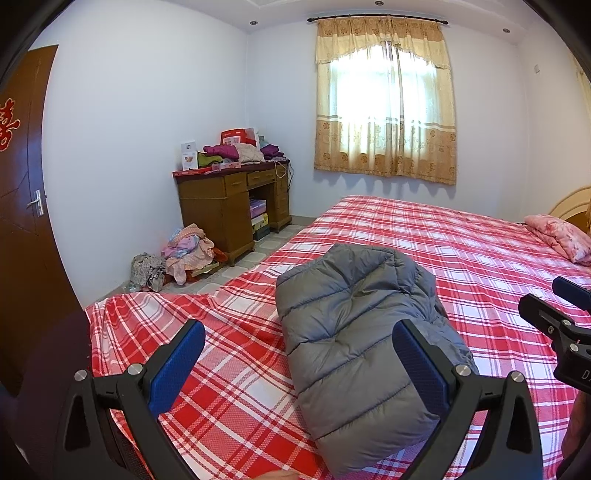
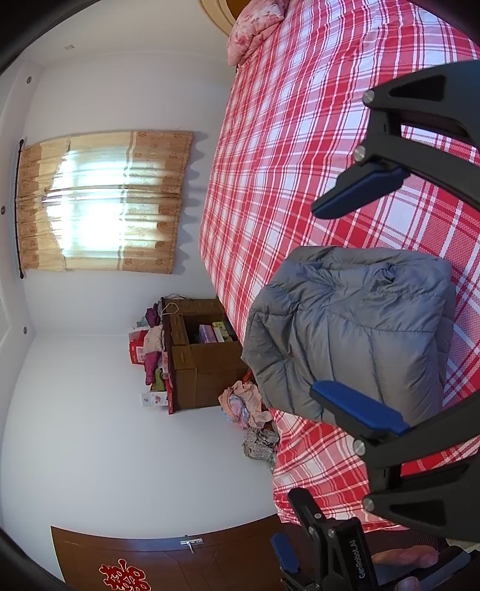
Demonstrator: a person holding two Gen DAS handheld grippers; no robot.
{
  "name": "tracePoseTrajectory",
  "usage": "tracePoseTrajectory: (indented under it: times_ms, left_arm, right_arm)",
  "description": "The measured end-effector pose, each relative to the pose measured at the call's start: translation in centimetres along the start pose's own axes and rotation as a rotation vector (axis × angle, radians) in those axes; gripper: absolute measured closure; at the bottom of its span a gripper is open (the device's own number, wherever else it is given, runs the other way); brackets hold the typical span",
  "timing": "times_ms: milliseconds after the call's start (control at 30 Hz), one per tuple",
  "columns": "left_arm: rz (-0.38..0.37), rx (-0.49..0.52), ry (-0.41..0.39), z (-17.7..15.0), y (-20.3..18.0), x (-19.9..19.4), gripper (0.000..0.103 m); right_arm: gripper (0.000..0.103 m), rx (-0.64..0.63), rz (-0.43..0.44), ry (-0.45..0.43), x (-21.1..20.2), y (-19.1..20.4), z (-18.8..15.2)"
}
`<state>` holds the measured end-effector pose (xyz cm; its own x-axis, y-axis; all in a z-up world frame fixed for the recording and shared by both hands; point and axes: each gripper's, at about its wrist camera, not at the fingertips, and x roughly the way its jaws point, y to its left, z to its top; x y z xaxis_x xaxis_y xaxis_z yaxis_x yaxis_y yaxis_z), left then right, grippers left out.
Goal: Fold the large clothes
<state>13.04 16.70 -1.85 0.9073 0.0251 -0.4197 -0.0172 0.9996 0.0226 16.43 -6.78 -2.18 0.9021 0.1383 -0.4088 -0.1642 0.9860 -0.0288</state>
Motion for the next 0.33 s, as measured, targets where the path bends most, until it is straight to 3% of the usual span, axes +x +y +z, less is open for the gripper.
tracePoseTrajectory:
  times_ms: [333]
  left_arm:
    - [0.020, 0.034, -0.005, -0.38, -0.52, 0.07, 0.001]
  right_arm:
    - [0.011, 0.004, 0.006, 0.009, 0.24, 0.30, -0.27]
